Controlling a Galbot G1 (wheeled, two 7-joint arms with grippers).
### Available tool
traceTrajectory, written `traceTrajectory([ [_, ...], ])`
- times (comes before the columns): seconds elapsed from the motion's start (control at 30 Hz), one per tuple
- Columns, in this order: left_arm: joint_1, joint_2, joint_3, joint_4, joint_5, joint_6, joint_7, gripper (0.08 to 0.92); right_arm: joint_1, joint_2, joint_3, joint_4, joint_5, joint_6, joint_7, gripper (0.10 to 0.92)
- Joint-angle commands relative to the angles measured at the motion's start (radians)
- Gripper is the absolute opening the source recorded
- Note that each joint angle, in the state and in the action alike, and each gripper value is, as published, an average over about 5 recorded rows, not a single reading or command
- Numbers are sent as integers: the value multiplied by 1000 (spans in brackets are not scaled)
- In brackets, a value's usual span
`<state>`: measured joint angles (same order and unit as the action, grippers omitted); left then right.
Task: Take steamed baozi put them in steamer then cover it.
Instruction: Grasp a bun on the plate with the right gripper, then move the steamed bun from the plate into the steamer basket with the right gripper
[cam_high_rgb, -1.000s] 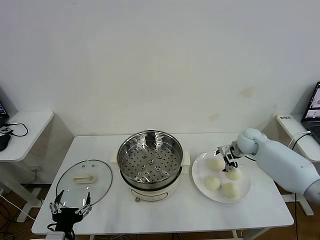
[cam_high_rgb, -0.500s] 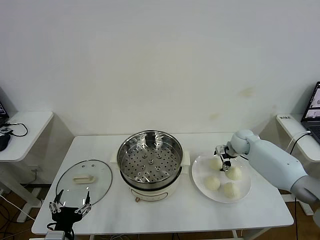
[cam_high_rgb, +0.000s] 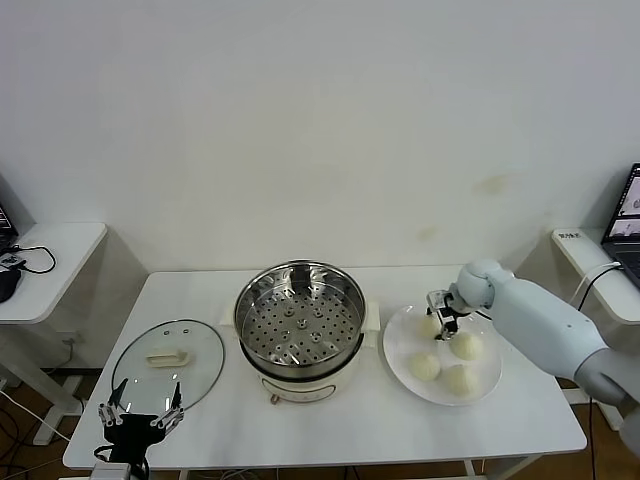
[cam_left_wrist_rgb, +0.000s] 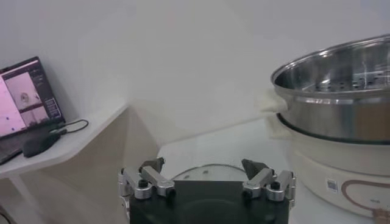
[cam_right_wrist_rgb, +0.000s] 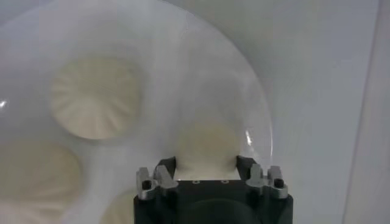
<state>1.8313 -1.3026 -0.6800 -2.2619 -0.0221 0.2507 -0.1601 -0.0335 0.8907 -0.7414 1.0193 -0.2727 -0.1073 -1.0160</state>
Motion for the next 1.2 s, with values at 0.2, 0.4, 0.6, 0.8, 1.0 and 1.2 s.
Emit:
traceTrajectory([
  [0.2,-4,6,5,3,-1,1,0,823,237,-129,-114,193,196,-53,-41,631],
  [0.4,-8,15,11,7,-2,1,1,823,419,-127,-206,247,338,-73,-16,636],
  [0.6,-17,28,13,7,-8,1,3,823,577,-31,-310,264,442,-82,19,636],
  [0.8,-25,42,5,9,-18,5,7,823,635,111,-354,242,494,-47,52,638],
  [1.0,-31,49,-12,21,-28,6,13,823,640,265,-394,193,492,22,85,644],
  [1.2,-44,50,-20,33,-31,6,14,823,629,362,-478,173,460,127,109,643],
])
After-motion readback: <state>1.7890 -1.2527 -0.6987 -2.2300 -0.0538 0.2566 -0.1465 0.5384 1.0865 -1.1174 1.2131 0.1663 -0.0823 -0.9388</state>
